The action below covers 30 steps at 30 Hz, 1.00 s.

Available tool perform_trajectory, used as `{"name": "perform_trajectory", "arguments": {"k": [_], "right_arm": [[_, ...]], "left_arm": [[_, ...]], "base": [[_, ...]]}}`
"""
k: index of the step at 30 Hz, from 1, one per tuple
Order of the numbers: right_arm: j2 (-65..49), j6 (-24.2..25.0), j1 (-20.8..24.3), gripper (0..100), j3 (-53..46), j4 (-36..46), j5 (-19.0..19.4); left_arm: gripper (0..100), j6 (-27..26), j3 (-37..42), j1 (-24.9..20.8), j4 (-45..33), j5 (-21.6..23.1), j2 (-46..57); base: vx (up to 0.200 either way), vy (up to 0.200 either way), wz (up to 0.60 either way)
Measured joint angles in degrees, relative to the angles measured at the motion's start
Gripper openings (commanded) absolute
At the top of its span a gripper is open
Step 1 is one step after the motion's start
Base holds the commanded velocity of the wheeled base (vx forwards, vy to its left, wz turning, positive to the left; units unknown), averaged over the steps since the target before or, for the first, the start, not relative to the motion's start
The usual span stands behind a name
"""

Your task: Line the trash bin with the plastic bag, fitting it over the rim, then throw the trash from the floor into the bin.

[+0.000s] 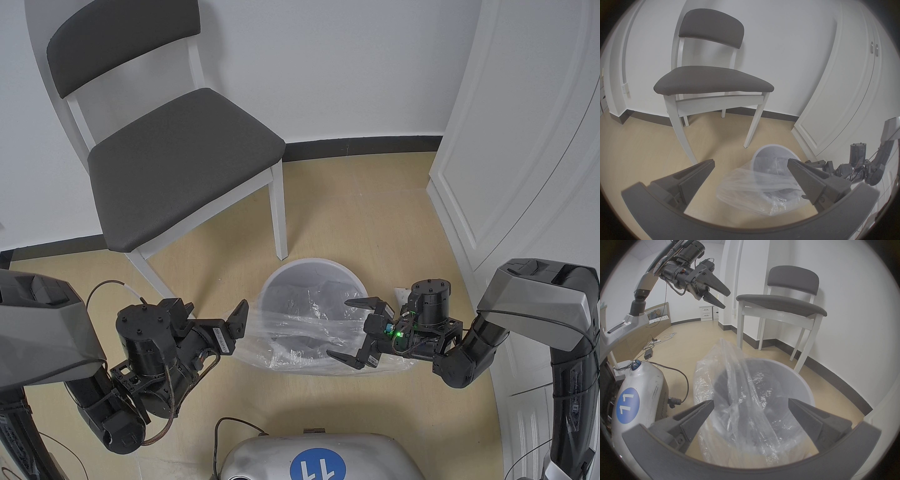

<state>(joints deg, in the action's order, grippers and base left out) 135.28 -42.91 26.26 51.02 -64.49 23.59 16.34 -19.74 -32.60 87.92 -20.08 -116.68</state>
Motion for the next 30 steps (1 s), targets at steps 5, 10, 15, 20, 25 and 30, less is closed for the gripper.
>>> {"name": "perform_trajectory", "arguments": {"k": [5, 10, 15, 20, 25, 30], "right_arm": [[0.6, 0.1, -0.2, 100, 0.5, 0.6, 0.0], [1.0, 0.3, -0.2, 0, 0.6, 1.6, 0.0], [1.0, 0.4, -0.3, 0, 0.9, 1.5, 0.0], [0.9, 0.3, -0.5, 0, 0.9, 1.3, 0.0], [0.3, 0.6, -0.7, 0, 1.0, 1.0, 0.0], [0.0, 1.0, -1.0, 0, 1.8, -0.2, 0.0]], "left_arm": [[100, 0.0, 0.3, 0.0, 0.0, -0.4, 0.0], [100, 0.0, 1.0, 0.0, 0.0, -0.6, 0.3], [100, 0.0, 1.0, 0.0, 0.0, -0.6, 0.4], [100, -0.5, 1.1, -0.1, 0.0, -0.7, 0.3], [100, -1.4, 1.2, -0.2, 0.0, -1.6, 0.0], [100, -1.5, 1.1, -0.2, 0.0, -1.9, 0.0]], "base": [[0.0, 0.0, 0.0], [0.0, 0.0, 0.0], [0.0, 0.0, 0.0], [0.0, 0.0, 0.0], [0.0, 0.0, 0.0], [0.0, 0.0, 0.0]]}}
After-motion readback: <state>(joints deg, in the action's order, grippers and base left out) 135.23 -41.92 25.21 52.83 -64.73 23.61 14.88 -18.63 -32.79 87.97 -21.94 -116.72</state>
